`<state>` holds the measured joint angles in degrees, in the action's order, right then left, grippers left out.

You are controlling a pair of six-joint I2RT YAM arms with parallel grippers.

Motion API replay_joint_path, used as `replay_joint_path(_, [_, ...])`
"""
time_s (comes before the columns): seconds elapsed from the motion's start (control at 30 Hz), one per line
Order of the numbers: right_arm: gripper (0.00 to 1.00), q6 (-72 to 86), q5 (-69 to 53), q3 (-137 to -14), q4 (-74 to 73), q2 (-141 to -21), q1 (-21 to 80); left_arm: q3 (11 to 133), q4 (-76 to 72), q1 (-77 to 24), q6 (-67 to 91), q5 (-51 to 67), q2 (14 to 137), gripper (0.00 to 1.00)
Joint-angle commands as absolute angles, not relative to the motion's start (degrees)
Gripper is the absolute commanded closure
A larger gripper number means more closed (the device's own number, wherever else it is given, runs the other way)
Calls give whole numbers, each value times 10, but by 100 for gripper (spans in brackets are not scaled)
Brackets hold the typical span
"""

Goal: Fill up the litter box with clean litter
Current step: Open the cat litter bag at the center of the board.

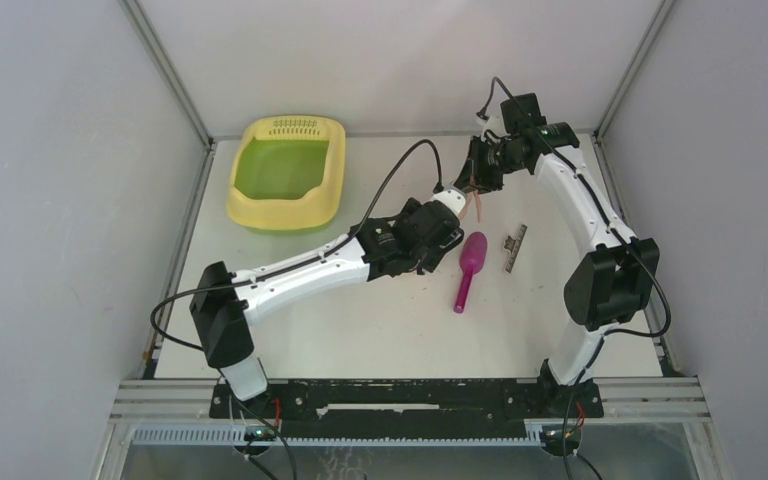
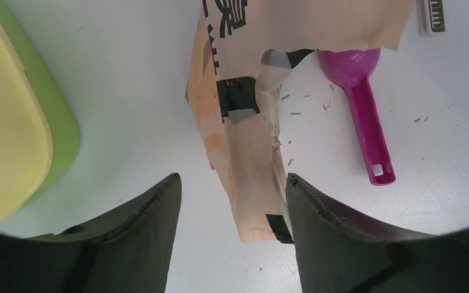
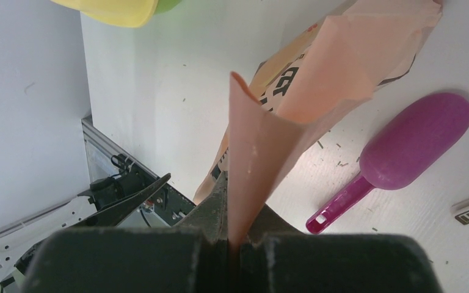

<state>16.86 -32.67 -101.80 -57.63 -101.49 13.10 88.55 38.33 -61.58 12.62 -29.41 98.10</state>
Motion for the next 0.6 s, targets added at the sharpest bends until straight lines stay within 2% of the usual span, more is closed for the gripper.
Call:
replay_joint_path(0.0, [100,174,-345,-1018,-564,-988,132,875,370,-610,131,-305,962,32])
replay_joint_path(0.27, [100,177,-349,-1019,-563,-987,132,870,368,-607,133,-314,971,32])
replay_joint_path(0.57, [100,177,-351,-1016,-564,-985,134,873,369,-604,134,-323,992,53])
